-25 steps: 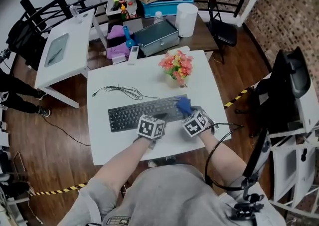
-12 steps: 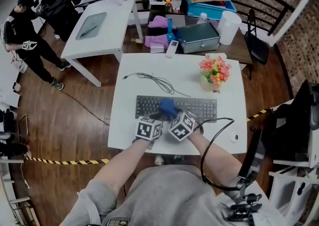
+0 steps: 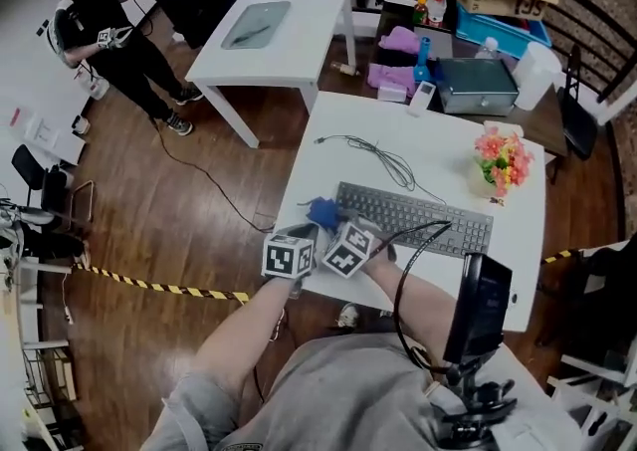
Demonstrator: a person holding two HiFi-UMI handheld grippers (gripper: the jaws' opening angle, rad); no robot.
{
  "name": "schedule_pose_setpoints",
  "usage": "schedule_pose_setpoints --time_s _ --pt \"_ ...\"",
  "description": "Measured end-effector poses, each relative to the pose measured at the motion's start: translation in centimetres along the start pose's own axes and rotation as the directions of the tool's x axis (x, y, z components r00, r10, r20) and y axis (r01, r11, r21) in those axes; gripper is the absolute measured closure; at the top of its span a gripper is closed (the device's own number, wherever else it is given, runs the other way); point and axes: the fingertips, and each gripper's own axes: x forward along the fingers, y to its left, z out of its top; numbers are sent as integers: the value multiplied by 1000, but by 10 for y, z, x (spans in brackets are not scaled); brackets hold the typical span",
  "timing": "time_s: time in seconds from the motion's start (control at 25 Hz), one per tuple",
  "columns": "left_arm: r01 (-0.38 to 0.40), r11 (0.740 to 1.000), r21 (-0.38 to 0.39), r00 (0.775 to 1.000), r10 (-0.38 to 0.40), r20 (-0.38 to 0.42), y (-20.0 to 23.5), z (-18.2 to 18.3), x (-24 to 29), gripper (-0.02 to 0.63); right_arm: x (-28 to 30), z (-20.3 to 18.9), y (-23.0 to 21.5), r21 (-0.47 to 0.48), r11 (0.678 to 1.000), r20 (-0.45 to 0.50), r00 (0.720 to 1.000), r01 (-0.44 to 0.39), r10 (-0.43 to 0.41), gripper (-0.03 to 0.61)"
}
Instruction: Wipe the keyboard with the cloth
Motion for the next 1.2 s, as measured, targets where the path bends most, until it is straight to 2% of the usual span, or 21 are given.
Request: schedule_pose_setpoints --time_s 0.16,0.32,0.56,0.72,0.96,1.2 --pt "37 999 22 999 -37 -10 -13 0 7 614 -4 -10 0 14 1000 -3 1000 -4 4 469" --pt "122 989 83 992 -119 -40 -56 5 31 614 -26 -42 -18 64 997 -17 999 39 -38 468" --pt "298 938 179 954 -286 -89 -151 15 73 614 -73 -122 -56 183 970 -82 986 158 -145 468" --pt "393 885 248 919 -371 -133 -211 19 90 614 -109 -175 -76 267 932 -138 967 244 -213 469" --pt "499 808 312 866 -461 -191 -288 21 108 614 -162 -251 -103 372 853 -234 927 365 -294 468" --pt "555 763 332 832 -505 -230 -337 20 121 614 -202 -310 -123 432 784 -307 890 445 -336 468"
